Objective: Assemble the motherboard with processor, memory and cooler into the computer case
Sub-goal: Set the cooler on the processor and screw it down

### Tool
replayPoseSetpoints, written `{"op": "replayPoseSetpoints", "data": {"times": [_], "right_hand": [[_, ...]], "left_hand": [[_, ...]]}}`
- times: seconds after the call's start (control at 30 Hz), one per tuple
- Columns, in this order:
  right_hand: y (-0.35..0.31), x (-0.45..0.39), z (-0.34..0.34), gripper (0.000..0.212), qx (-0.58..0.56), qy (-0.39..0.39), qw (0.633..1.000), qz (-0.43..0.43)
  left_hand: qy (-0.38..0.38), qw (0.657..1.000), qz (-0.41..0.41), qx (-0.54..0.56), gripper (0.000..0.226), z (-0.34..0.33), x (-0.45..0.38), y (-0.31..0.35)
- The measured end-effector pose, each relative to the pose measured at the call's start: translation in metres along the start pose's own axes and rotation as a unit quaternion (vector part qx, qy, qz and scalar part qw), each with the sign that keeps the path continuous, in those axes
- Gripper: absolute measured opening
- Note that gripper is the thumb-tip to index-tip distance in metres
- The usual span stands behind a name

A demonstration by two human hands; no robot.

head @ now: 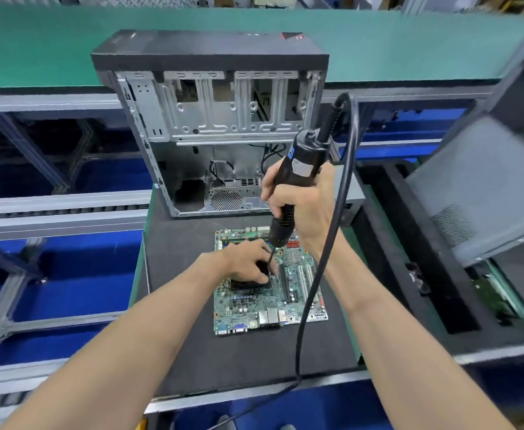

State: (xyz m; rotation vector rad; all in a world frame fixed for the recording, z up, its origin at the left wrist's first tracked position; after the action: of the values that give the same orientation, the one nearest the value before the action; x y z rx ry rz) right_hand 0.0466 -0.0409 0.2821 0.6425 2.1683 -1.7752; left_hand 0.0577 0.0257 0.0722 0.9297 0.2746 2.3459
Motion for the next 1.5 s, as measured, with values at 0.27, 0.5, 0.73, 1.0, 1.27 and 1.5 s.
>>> {"op": "replayPoseSetpoints", "data": {"times": [0.27, 0.5, 0.73, 1.0, 1.27, 1.5], "right_hand": [[-0.010, 0.004, 0.008, 0.016, 0.002, 0.018, 1.000, 0.003], [-0.010, 0.006, 0.018, 0.017, 0.023, 0.010, 1.000, 0.009], [0.000, 0.009, 0.019, 0.021, 0.038, 0.013, 0.999, 0.007], [0.003, 0.008, 0.014, 0.019, 0.037, 0.002, 0.999, -0.002], [0.014, 0.010, -0.023, 0.028, -0.008, -0.158, 0.985, -0.066], [0.006, 0.010, -0.026, 0.028, 0.054, -0.083, 0.995, -0.014]], "left_hand": [[0.006, 0.999, 0.030, -0.015, 0.026, -0.002, 0.003, 0.001], [-0.006, 0.999, 0.028, -0.021, 0.019, -0.001, 0.006, 0.002], [-0.015, 1.000, 0.027, 0.000, 0.024, 0.000, 0.008, 0.002], [-0.014, 1.000, 0.025, 0.007, 0.026, -0.001, 0.006, 0.000], [-0.006, 0.999, 0.030, -0.026, 0.024, -0.005, 0.004, 0.000], [-0.018, 0.999, 0.028, -0.038, 0.032, -0.005, 0.006, 0.003]]}}
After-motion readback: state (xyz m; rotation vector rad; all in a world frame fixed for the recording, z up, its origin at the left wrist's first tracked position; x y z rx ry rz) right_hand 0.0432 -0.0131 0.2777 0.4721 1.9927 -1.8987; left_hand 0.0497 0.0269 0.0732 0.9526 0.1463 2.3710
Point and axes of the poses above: each hand's wrist, its own x-axis away from the middle knuckle, its own z-axis out of the back of the hand, y = z × x, the point moved 10 cm from there along -x, towards the middle knuckle, and after that the axes turned 10 degrees about z, right-handed, at the moved point
